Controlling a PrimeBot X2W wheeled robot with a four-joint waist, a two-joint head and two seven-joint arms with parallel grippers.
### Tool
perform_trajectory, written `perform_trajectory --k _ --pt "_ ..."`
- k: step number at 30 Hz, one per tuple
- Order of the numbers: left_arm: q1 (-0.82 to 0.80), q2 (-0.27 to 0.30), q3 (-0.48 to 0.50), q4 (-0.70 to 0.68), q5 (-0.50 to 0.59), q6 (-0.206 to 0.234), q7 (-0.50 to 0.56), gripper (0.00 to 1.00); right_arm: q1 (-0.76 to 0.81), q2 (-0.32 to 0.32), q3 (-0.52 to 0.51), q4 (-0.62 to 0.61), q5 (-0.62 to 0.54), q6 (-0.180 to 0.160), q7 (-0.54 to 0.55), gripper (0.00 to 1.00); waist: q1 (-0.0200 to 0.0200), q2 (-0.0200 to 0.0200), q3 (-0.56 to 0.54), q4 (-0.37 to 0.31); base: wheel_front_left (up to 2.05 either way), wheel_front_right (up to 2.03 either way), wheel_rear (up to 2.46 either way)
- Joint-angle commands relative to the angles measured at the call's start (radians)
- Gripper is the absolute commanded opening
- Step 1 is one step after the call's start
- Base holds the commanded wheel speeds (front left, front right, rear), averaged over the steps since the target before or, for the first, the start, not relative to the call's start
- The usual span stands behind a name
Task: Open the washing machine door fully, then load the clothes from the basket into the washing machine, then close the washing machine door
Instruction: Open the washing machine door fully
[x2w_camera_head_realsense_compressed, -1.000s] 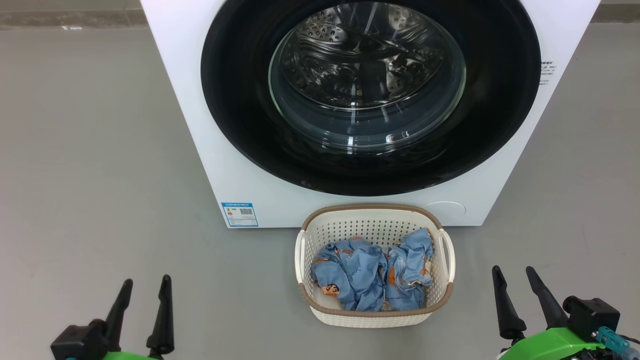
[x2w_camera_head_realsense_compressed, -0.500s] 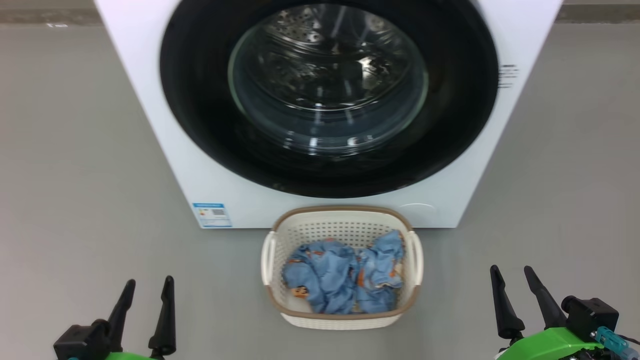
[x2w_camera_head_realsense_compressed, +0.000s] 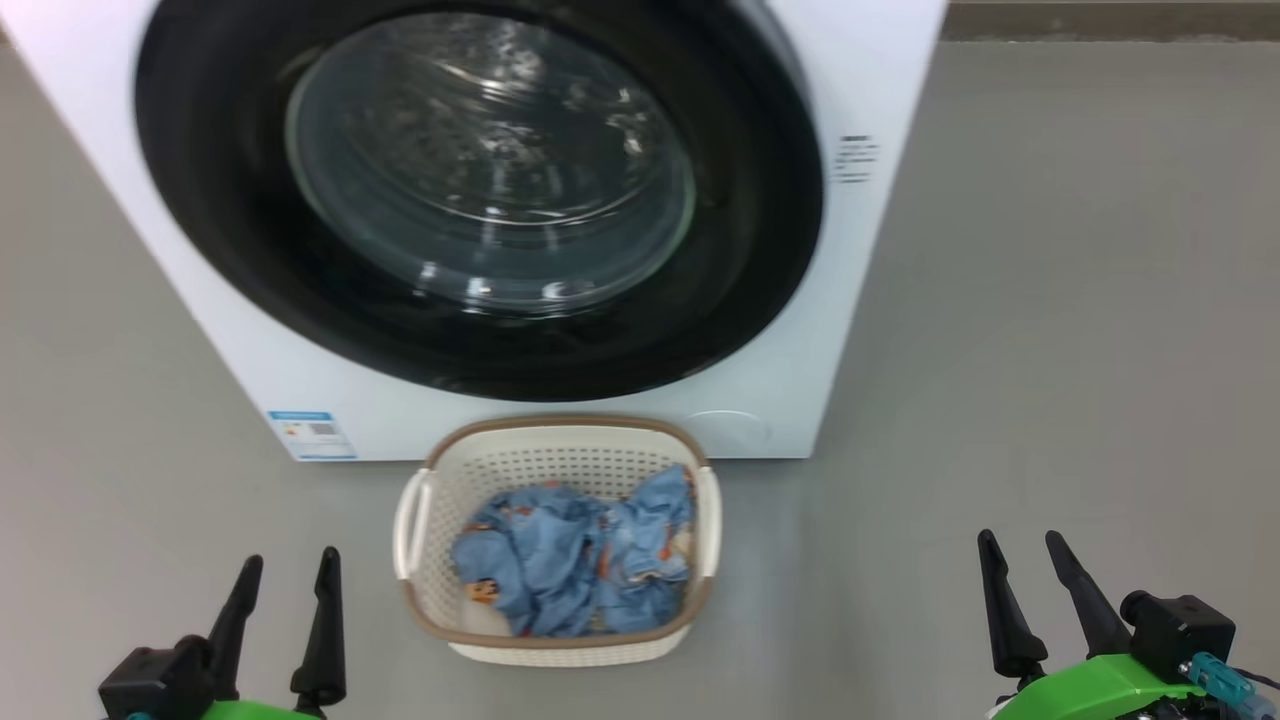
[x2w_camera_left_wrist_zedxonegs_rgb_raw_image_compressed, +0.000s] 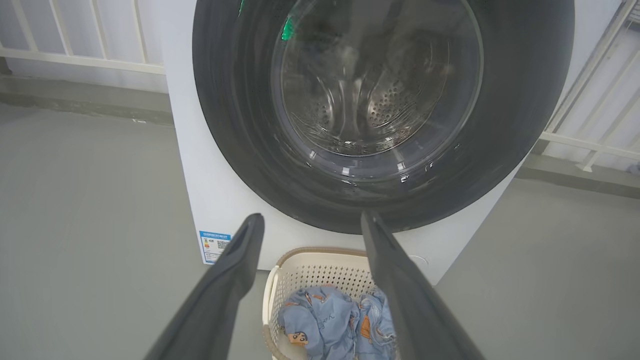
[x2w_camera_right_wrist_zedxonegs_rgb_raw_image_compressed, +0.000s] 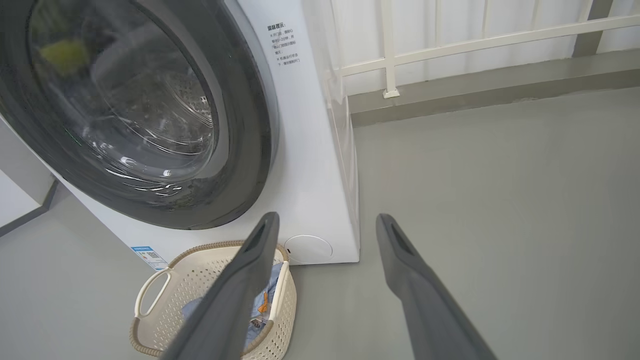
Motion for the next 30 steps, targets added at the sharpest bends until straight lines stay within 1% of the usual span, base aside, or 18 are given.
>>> perform_trajectory --k 1,6,11,27,28,29,30 --pt "-0.044 0.01 0.041 -0.024 0.002 -0.003 -0.007 1.0 -0.017 -0.008 0.028 -0.028 0.002 0.001 -0.012 1.0 0.0 0.0 0.001 -0.001 1.17 1.17 -2.34" --pt "-0.047 0.0 0.062 -0.031 -0.024 -0.003 -0.007 1.0 -0.018 -0.008 0.029 -0.028 0.004 0.001 -0.012 1.0 0.0 0.0 0.004 -0.001 1.2 0.76 -1.97" --pt "-0.047 0.003 0.058 -0.034 -0.038 -0.003 -0.007 1.0 -0.02 -0.008 0.032 -0.026 0.007 0.001 -0.012 1.0 0.0 0.0 0.005 -0.001 0.63 0.52 -1.15" --pt "-0.05 0.001 0.045 -0.031 -0.047 -0.003 -0.007 1.0 -0.028 -0.008 0.043 -0.022 0.008 0.001 -0.012 1.0 0.0 0.0 0.009 0.006 0.05 0.05 -0.09" --pt "-0.049 0.0 0.044 -0.031 -0.047 -0.003 -0.007 1.0 -0.03 -0.008 0.044 -0.021 0.009 0.001 -0.012 0.96 0.0 0.0 0.009 0.007 0.0 0.0 0.0" --pt "-0.049 -0.002 0.042 -0.031 -0.047 -0.003 -0.007 1.0 -0.032 -0.008 0.047 -0.021 0.012 0.001 -0.012 0.54 0.0 0.0 0.009 0.008 0.0 0.0 0.0" --pt "-0.048 -0.003 0.041 -0.031 -0.047 -0.003 -0.007 1.0 -0.036 -0.008 0.053 -0.023 0.013 0.001 -0.012 0.29 0.0 0.0 0.009 0.008 0.0 0.0 0.0"
